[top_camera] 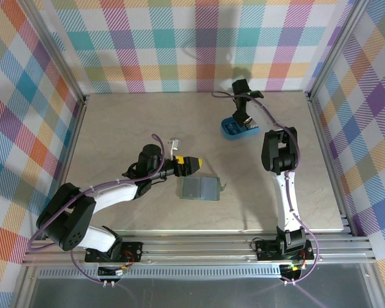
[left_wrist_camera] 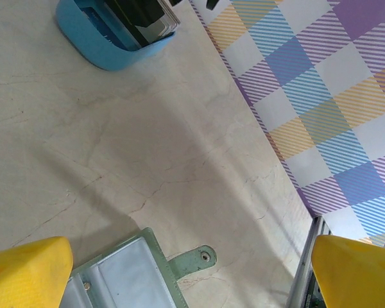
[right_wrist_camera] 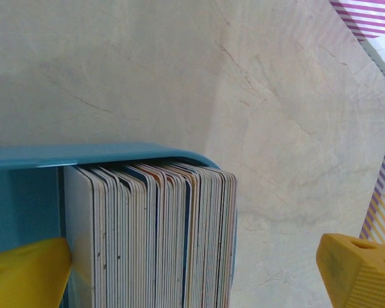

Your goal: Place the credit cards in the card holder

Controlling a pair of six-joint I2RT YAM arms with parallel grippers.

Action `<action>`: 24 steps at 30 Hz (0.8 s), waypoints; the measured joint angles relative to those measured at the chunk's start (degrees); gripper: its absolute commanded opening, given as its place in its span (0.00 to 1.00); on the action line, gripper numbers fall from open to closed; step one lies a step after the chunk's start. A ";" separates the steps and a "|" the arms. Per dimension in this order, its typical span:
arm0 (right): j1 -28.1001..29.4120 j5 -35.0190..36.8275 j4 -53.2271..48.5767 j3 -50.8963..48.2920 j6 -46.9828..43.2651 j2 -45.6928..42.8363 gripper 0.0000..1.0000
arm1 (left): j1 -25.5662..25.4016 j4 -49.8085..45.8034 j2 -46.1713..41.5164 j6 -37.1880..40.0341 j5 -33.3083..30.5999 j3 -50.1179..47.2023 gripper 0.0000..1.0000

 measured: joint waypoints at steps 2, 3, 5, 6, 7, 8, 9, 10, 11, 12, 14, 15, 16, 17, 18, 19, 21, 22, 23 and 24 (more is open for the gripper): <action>0.00 0.35 0.24 0.00 0.07 0.02 0.91 | 0.00 0.00 0.09 0.00 0.00 0.00 0.94; 0.00 0.50 0.35 0.00 0.11 0.02 0.88 | 0.00 -0.04 0.15 0.00 0.00 0.00 0.94; 0.02 0.55 0.55 0.00 0.24 0.02 0.81 | 0.00 -0.04 0.20 0.00 0.00 0.00 0.94; 0.02 0.55 0.55 0.00 0.33 0.02 0.77 | 0.00 -0.04 0.20 0.00 0.00 0.00 0.94; 0.02 0.57 0.59 0.00 0.28 0.02 0.74 | 0.00 0.00 0.20 0.00 0.02 0.00 0.94; 0.02 0.59 0.66 0.00 0.35 0.02 0.73 | 0.00 -0.02 0.20 0.00 0.04 0.00 0.94; 0.02 0.63 0.74 0.00 0.33 0.02 0.73 | 0.00 0.00 0.20 0.00 0.15 0.00 0.94; 0.02 0.70 0.79 0.00 0.24 0.02 0.72 | 0.00 -0.02 0.20 -0.02 0.28 0.00 0.94; 0.02 0.76 0.90 0.00 0.20 0.02 0.72 | 0.00 0.00 0.20 0.00 0.39 0.00 0.94; 0.02 0.79 0.92 0.00 0.20 0.02 0.72 | 0.00 0.00 0.20 -0.02 0.42 0.00 0.93; 0.09 0.83 0.92 0.00 0.17 0.02 0.71 | 0.00 0.00 0.20 -0.02 0.42 0.00 0.93; 0.13 0.94 0.92 0.00 0.17 0.02 0.71 | 0.00 0.00 0.20 -0.02 0.42 0.00 0.93; 0.22 0.96 0.92 0.00 0.15 0.02 0.70 | 0.00 0.00 0.20 -0.02 0.42 0.00 0.93; 0.24 0.96 0.94 0.00 0.15 0.02 0.68 | 0.00 0.00 0.20 -0.02 0.42 0.00 0.93; 0.31 0.96 0.94 0.00 0.17 0.02 0.66 | 0.00 0.00 0.20 -0.02 0.44 0.00 0.93; 0.33 0.96 0.96 0.00 0.20 0.02 0.64 | 0.00 0.00 0.20 -0.02 0.44 0.00 0.93; 0.39 0.94 0.94 0.00 0.20 0.02 0.61 | 0.00 0.00 0.20 -0.02 0.44 0.00 0.93; 0.46 0.94 0.94 0.00 0.17 0.02 0.59 | 0.00 0.00 0.20 -0.02 0.44 0.00 0.93; 0.50 0.92 0.94 0.00 0.15 0.02 0.58 | 0.00 0.00 0.20 -0.02 0.44 0.00 0.93; 0.57 0.92 0.94 0.00 0.15 0.02 0.57 | 0.00 0.00 0.20 -0.02 0.44 0.00 0.93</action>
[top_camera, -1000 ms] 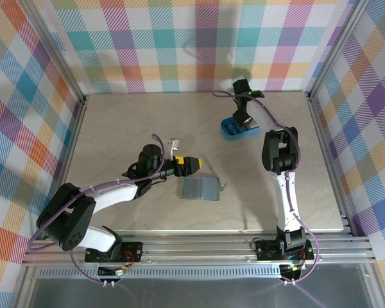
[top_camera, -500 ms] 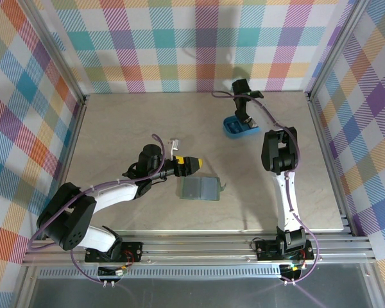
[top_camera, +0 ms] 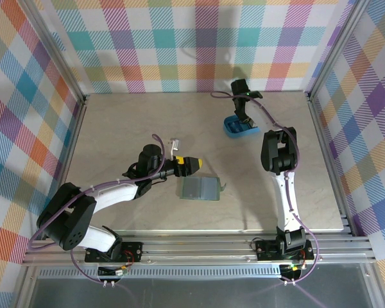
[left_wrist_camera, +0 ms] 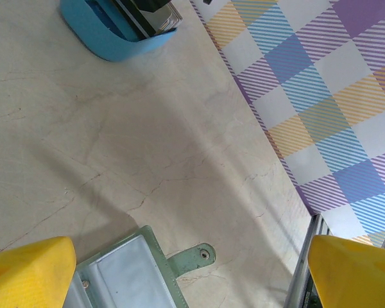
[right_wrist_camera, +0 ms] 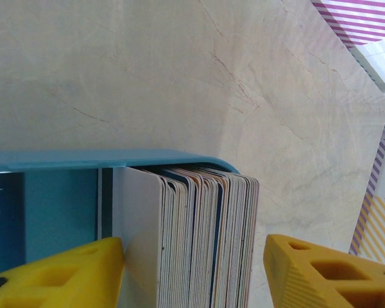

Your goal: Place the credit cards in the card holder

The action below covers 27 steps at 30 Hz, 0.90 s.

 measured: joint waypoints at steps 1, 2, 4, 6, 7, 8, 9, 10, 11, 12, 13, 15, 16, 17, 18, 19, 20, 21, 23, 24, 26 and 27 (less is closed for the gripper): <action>0.04 0.02 0.00 0.00 -0.02 0.00 0.56 | 0.00 0.00 0.00 0.00 0.02 0.00 0.93; 0.07 0.02 0.00 0.00 -0.02 0.00 0.56 | 0.00 0.00 0.00 0.00 0.02 0.00 0.93; 0.11 0.00 0.00 0.00 -0.02 -0.02 0.54 | 0.00 0.00 0.00 0.00 0.07 0.00 0.93; 0.11 -0.02 0.00 0.00 -0.02 -0.02 0.51 | 0.00 0.00 0.00 0.00 0.17 0.00 0.92; 0.11 -0.04 0.00 0.00 -0.07 -0.02 0.49 | 0.00 0.00 0.00 0.02 0.20 0.00 0.92; 0.11 -0.04 0.00 0.00 -0.13 -0.02 0.48 | 0.00 0.00 0.00 0.00 0.20 0.00 0.92; 0.11 -0.04 0.02 0.00 -0.15 -0.02 0.46 | 0.00 0.00 0.00 0.02 0.20 0.00 0.92; 0.15 -0.09 0.02 0.00 -0.13 -0.02 0.45 | 0.00 0.00 0.00 0.00 0.20 0.00 0.92; 0.15 -0.11 0.02 0.00 -0.15 -0.02 0.43 | 0.00 0.00 0.00 0.00 0.20 0.00 0.92; 0.15 -0.20 0.02 0.00 -0.17 -0.02 0.42 | 0.00 0.00 0.00 0.02 0.20 0.00 0.92; 0.15 -0.22 0.02 0.00 -0.17 -0.02 0.41 | 0.00 -0.02 0.00 0.00 0.20 0.00 0.92; 0.20 -0.28 0.02 0.00 -0.20 -0.02 0.40 | 0.00 -0.02 0.00 0.00 0.20 0.00 0.92; 0.20 -0.31 0.02 0.00 -0.20 -0.02 0.39 | 0.00 0.00 0.00 0.00 0.20 0.00 0.92; 0.22 -0.39 0.02 0.00 -0.17 -0.02 0.39 | 0.00 -0.02 0.00 0.00 0.20 0.00 0.92; 0.22 -0.42 0.02 0.00 -0.20 -0.02 0.38 | 0.00 0.00 0.00 0.00 0.20 0.00 0.92; 0.24 -0.42 0.02 0.00 -0.20 -0.02 0.37 | 0.00 0.00 0.00 0.00 0.20 0.00 0.91; 0.26 -0.44 0.02 0.00 -0.22 -0.02 0.36 | 0.00 0.00 0.02 0.00 0.20 0.00 0.92; 0.28 -0.44 0.02 0.00 -0.20 -0.02 0.35 | 0.00 0.02 0.09 0.00 0.20 0.00 0.91; 0.39 -0.46 0.02 0.00 -0.22 -0.07 0.33 | 0.00 0.04 0.33 0.00 0.22 0.00 0.91; 0.44 -0.44 0.02 0.00 -0.22 -0.11 0.32 | 0.00 0.04 0.55 0.00 0.26 0.00 0.91; 0.48 -0.44 0.02 0.00 -0.22 -0.20 0.30 | 0.00 0.00 0.94 -0.02 0.42 0.00 0.91; 0.48 -0.44 0.02 0.00 -0.22 -0.26 0.29 | 0.00 0.04 1.07 -0.02 0.44 0.00 0.91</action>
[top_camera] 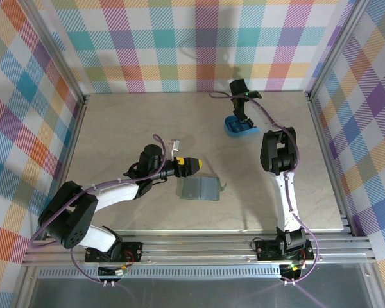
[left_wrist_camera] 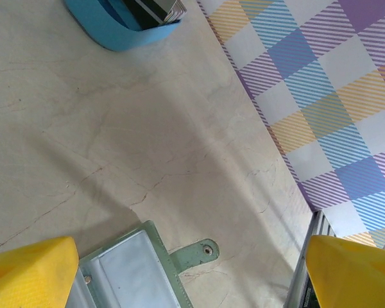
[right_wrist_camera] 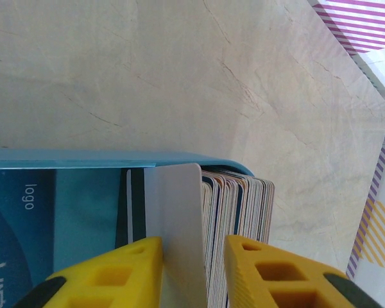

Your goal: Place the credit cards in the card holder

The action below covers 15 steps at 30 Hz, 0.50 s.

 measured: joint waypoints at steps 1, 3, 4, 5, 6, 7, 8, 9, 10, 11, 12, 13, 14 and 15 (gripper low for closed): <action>0.04 -0.04 0.00 0.00 0.00 -0.09 0.28 | 0.00 -0.02 0.04 0.00 0.00 0.00 0.91; 0.04 -0.09 0.02 0.00 0.00 -0.28 0.27 | 0.00 0.00 0.11 0.00 0.04 0.00 0.91; 0.07 -0.17 0.02 0.00 0.00 -0.39 0.25 | 0.00 -0.02 0.11 0.00 0.04 0.00 0.91; 0.07 -0.22 0.02 0.00 0.00 -0.46 0.24 | 0.00 0.00 0.11 -0.02 0.04 0.00 0.91; 0.07 -0.22 0.02 0.00 0.00 -0.50 0.23 | 0.00 0.02 0.11 -0.02 0.09 0.00 0.91; 0.07 -0.24 0.02 0.00 0.00 -0.57 0.22 | 0.00 0.02 0.15 -0.15 0.11 0.00 0.91; 0.07 -0.24 0.00 0.00 0.00 -0.59 0.21 | 0.00 0.04 0.22 -0.17 0.13 0.00 0.91; 0.07 -0.28 0.00 0.00 0.00 -0.61 0.19 | 0.00 0.02 0.33 -0.17 0.13 0.00 0.91; 0.07 -0.42 0.00 0.00 0.02 -0.66 0.18 | 0.00 0.02 0.44 -0.20 0.13 0.00 0.91; 0.07 -0.59 -0.04 0.00 0.02 -0.70 0.17 | 0.00 0.02 0.55 -0.20 0.13 0.00 0.91; 0.07 -0.87 -0.07 0.00 0.00 -0.76 0.15 | 0.00 0.02 0.66 -0.22 0.13 0.00 0.91; 0.07 -1.16 -0.09 0.00 0.07 -0.83 0.14 | 0.00 0.04 0.74 -0.24 0.13 0.00 0.91; 0.11 -1.42 -0.13 0.00 0.20 -0.94 0.13 | 0.00 0.07 0.83 -0.39 0.13 0.00 0.91; 0.17 -1.75 -0.33 0.00 0.28 -1.18 0.12 | 0.00 0.15 0.90 -0.48 0.13 0.00 0.91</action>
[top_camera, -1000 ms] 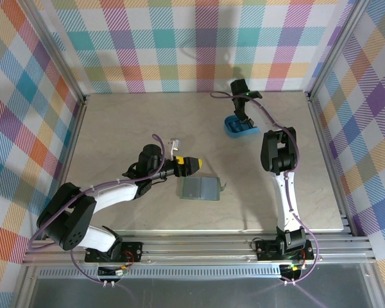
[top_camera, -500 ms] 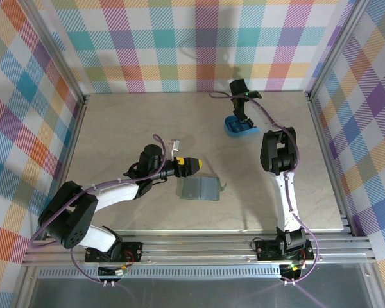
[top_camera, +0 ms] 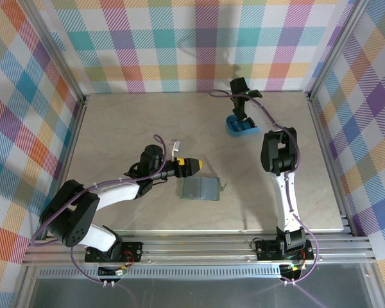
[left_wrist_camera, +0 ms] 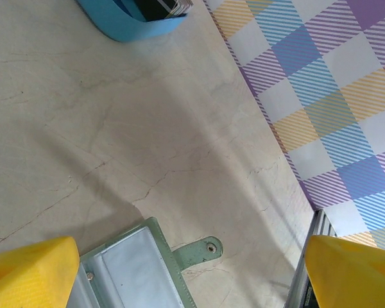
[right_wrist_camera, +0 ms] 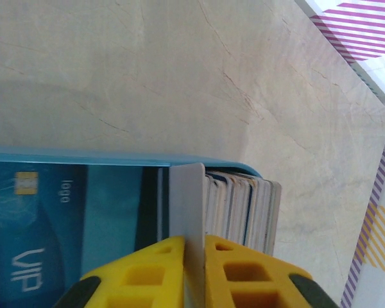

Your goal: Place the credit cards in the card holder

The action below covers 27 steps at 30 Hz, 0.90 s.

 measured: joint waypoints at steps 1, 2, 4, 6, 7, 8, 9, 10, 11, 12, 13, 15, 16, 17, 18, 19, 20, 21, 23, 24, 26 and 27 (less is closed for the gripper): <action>0.00 -0.24 -0.31 0.00 0.07 -0.22 0.11 | 0.00 0.13 0.07 -0.17 0.00 0.00 0.91; 0.04 -0.44 -0.61 0.00 0.17 -0.52 0.10 | 0.00 0.31 0.09 -0.42 0.00 0.00 0.90; 0.04 -1.09 -1.27 -0.04 0.66 -1.46 0.08 | 0.00 1.01 0.20 -0.85 0.02 -0.02 0.90; 0.04 -2.12 -2.23 -0.11 1.49 -3.04 0.04 | 0.00 1.62 0.35 -1.20 0.02 -0.02 0.90; 0.02 -2.67 -2.54 -0.11 1.90 -3.78 0.02 | 0.00 1.64 0.37 -1.25 0.04 -0.02 0.90; 0.02 -3.45 -2.97 -0.11 2.54 -4.66 0.00 | 0.00 1.64 0.39 -1.29 0.07 -0.02 0.90; 0.02 -4.39 -3.52 -0.11 3.13 -5.68 0.00 | 0.00 1.64 0.39 -1.42 0.07 -0.02 0.90; 0.02 -5.27 -4.09 -0.11 3.69 -6.60 0.00 | 0.00 1.66 0.39 -1.46 0.07 -0.02 0.90; 0.02 -6.56 -4.85 -0.17 4.52 -7.89 0.00 | 0.00 1.73 0.37 -1.64 0.09 -0.02 0.90; 0.02 -7.78 -5.05 -0.79 5.29 -9.29 0.00 | 0.00 1.81 0.35 -1.79 0.07 -0.04 0.90; 0.02 -9.01 -5.01 -1.92 5.95 -10.95 0.00 | 0.00 1.90 0.24 -2.10 0.04 -0.11 0.90; 0.02 -12.92 -3.69 -8.00 7.41 -16.98 0.00 | 0.00 2.19 -0.90 -2.89 0.00 -0.81 0.90; 0.02 -14.91 -2.43 -11.91 7.78 -20.37 0.00 | 0.00 2.25 -1.73 -3.26 0.00 -1.20 0.90; 0.02 -17.64 -0.24 -17.70 8.17 -25.27 0.00 | 0.00 2.32 -2.82 -3.87 -0.02 -1.57 0.90; 0.11 -20.15 2.12 -23.34 8.22 -30.14 0.00 | 0.00 2.23 -3.93 -4.33 -0.15 -1.79 0.90; 0.22 -22.71 5.18 -29.09 8.28 -35.21 0.00 | 0.00 1.97 -5.01 -4.70 -0.22 -1.86 0.90; 0.42 -26.01 8.96 -36.13 8.26 -41.88 0.00 | 0.00 1.36 -6.51 -5.18 -0.59 -1.88 0.90; 0.63 -28.89 12.31 -41.83 8.07 -47.65 0.00 | 0.00 0.55 -8.13 -5.64 -1.09 -1.88 0.89; 0.98 -34.21 18.99 -51.91 7.45 -58.82 0.00 | 0.00 -1.57 -11.06 -6.54 -2.08 -1.90 0.89; 1.11 -36.70 22.21 -56.06 7.08 -63.89 0.00 | 0.00 -2.80 -12.57 -7.10 -2.58 -1.88 0.89; 1.68 -40.48 28.02 -62.51 5.97 -71.63 0.00 | 0.00 -5.44 -15.32 -8.02 -3.32 -1.88 0.89; 1.84 -42.05 31.01 -65.61 5.42 -74.95 0.00 | 0.04 -6.93 -16.74 -8.59 -3.67 -1.86 0.89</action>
